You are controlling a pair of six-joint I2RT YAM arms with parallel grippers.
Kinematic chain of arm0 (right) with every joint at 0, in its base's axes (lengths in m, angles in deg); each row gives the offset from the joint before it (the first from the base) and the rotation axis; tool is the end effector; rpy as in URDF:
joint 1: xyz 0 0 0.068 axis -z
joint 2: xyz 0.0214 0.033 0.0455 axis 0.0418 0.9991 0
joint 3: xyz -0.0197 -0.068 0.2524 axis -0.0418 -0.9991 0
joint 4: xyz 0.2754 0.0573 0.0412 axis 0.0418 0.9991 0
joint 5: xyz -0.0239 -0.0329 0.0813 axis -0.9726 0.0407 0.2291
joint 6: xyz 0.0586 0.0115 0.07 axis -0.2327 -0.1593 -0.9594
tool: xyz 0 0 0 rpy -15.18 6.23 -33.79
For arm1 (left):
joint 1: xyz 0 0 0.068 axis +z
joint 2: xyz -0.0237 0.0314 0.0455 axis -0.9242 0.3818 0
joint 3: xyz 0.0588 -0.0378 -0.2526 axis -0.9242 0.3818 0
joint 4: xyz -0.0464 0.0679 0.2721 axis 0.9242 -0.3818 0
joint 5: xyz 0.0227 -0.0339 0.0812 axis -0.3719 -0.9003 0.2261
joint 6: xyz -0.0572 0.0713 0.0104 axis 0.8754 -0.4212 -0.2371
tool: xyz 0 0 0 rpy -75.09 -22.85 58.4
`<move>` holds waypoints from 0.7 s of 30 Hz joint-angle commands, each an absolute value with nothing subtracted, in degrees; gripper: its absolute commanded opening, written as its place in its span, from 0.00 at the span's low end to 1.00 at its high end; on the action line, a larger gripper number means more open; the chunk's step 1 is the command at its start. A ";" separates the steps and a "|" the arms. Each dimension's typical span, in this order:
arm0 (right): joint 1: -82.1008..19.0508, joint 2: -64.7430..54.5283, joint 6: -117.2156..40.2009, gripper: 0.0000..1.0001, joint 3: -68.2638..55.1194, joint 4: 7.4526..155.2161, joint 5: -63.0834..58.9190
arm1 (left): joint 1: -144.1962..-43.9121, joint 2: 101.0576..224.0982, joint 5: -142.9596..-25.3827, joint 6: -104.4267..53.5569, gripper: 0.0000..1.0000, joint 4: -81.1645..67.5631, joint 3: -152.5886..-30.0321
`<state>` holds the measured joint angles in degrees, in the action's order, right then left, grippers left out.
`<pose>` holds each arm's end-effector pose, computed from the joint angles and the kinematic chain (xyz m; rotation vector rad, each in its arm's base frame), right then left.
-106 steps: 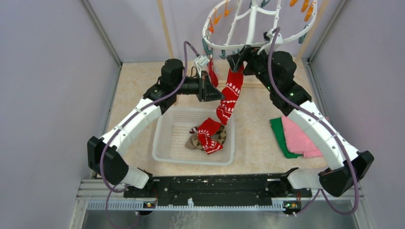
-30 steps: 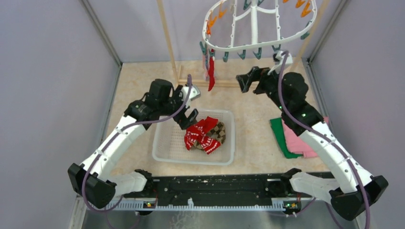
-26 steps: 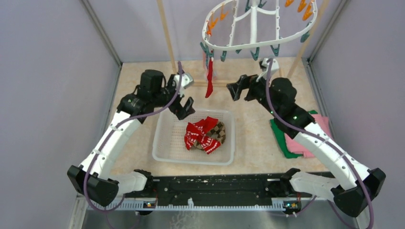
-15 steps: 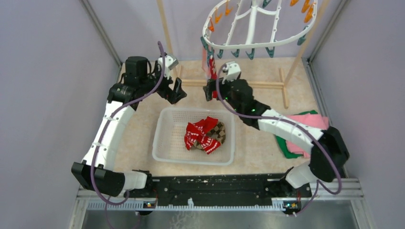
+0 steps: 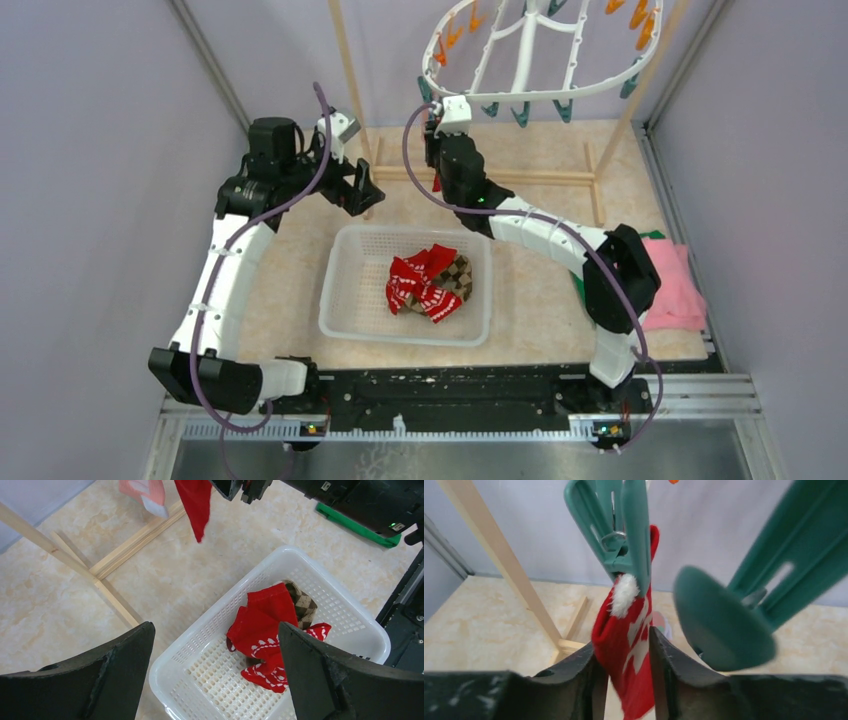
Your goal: Remove the socks clipped to the hanger
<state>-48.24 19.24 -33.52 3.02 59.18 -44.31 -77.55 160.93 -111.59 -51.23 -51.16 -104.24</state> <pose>0.3838 0.3279 0.3241 -0.1173 1.5500 0.1911 0.3091 -0.1034 0.3955 0.7844 1.8994 -0.6080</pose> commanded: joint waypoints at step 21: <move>-45.56 -15.44 -48.81 0.03 -12.66 72.35 -16.25 | -76.70 156.96 -118.51 -46.35 0.99 -44.35 -101.88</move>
<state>-47.04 -8.87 -43.59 -11.95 70.19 -22.61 -76.96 159.25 -116.05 -47.87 -47.91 -101.51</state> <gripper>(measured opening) 0.030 0.987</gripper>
